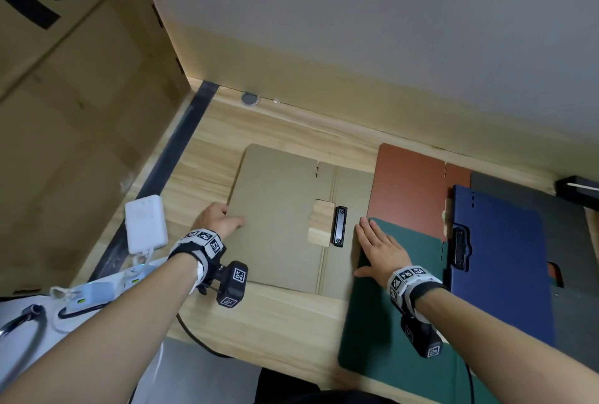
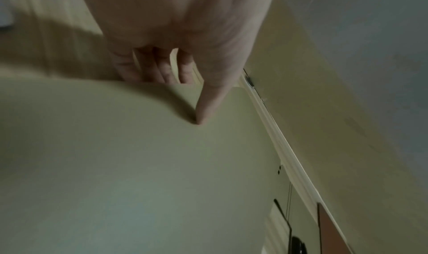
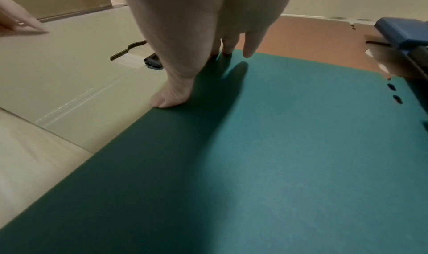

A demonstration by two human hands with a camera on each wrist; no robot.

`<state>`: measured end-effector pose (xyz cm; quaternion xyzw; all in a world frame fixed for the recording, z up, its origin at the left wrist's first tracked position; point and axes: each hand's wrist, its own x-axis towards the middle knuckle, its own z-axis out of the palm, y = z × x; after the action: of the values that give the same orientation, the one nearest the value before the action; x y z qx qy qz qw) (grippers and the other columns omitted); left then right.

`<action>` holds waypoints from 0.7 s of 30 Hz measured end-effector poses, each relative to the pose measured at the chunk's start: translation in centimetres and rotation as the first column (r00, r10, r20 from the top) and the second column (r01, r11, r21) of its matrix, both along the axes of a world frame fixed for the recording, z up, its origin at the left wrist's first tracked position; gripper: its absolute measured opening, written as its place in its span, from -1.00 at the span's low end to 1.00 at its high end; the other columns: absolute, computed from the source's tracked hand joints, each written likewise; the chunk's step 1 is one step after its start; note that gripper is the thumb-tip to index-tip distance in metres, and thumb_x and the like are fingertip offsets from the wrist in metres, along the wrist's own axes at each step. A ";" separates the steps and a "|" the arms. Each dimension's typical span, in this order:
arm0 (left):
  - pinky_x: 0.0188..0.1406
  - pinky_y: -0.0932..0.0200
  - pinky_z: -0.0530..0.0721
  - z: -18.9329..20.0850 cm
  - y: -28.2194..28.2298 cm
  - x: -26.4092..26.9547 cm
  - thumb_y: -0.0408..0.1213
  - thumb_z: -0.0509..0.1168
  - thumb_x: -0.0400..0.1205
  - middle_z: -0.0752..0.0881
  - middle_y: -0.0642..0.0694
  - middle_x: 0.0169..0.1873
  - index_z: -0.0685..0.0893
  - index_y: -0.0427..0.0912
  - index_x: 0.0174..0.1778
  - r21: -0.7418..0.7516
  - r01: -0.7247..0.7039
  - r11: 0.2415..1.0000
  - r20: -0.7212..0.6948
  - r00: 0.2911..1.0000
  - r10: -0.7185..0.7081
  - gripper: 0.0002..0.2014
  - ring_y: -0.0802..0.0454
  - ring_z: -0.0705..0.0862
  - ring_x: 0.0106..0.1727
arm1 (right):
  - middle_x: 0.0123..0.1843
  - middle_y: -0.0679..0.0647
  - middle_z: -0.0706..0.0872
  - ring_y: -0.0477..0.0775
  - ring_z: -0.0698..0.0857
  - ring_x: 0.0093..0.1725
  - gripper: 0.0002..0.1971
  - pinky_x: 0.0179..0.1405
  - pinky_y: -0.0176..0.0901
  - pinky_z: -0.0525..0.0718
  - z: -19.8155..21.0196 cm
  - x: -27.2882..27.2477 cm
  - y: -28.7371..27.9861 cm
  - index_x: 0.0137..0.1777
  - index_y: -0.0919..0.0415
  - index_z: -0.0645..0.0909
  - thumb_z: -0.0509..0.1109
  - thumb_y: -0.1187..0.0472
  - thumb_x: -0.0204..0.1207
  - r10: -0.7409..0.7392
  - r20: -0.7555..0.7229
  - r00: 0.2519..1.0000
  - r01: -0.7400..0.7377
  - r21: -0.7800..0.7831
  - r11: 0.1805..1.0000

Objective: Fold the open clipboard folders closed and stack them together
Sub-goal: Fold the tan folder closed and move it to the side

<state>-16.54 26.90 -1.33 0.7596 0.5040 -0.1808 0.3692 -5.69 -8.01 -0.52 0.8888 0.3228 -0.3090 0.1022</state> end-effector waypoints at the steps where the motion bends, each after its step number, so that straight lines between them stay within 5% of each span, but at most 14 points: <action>1: 0.35 -0.14 0.57 0.2 0.1 -0.2 0.00 0.53 0.38 0.64 -0.15 0.33 0.54 -0.12 0.39 -0.012 0.001 1.000 0.008 1.000 -0.001 -0.33 -0.22 0.61 0.34 | 0.75 0.02 -0.36 0.05 -0.26 0.74 0.11 0.71 0.06 -0.05 0.0 0.0 0.1 0.72 0.12 -0.31 0.40 -0.26 0.47 0.007 0.004 1.000 -0.007 -0.010 1.000; 11: 0.31 -0.04 0.59 6.4 5.2 0.5 -0.19 0.59 0.42 0.71 -0.19 0.23 0.66 -0.24 0.22 0.104 -0.086 0.991 0.130 0.989 0.072 -0.52 -0.22 0.64 0.27 | 0.74 0.01 -0.36 0.06 -0.24 0.74 0.15 0.72 0.14 -0.13 0.7 0.5 0.1 0.71 0.14 -0.36 0.28 -0.42 0.44 0.042 0.027 0.999 -0.040 -0.090 0.995; 16: 0.32 -0.06 0.57 9.4 6.7 1.0 -0.22 0.57 0.46 0.69 -0.23 0.27 0.66 -0.24 0.23 0.213 -0.023 0.977 0.152 0.988 -0.010 -0.55 -0.26 0.60 0.33 | 0.76 0.07 -0.32 0.11 -0.23 0.74 0.14 0.71 0.18 -0.13 0.9 0.4 1.0 0.71 0.16 -0.33 0.31 -0.38 0.45 0.041 0.032 0.999 -0.038 -0.110 0.993; 21: 0.20 -0.05 0.63 11.2 7.1 1.9 -0.20 0.56 0.45 0.70 -0.15 0.13 0.61 -0.14 0.14 0.292 0.031 0.956 0.184 0.979 -0.088 -0.60 -0.21 0.65 0.18 | 0.76 0.13 -0.28 0.13 -0.24 0.74 0.07 0.71 0.16 -0.12 0.2 -0.2 4.6 0.72 0.21 -0.28 0.25 -0.36 0.50 0.031 0.030 0.999 -0.028 -0.089 0.996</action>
<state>-14.67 34.05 9.89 0.8340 0.4633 -0.0417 0.2969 -5.87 -3.41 -0.29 0.8832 0.3201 -0.3077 0.1512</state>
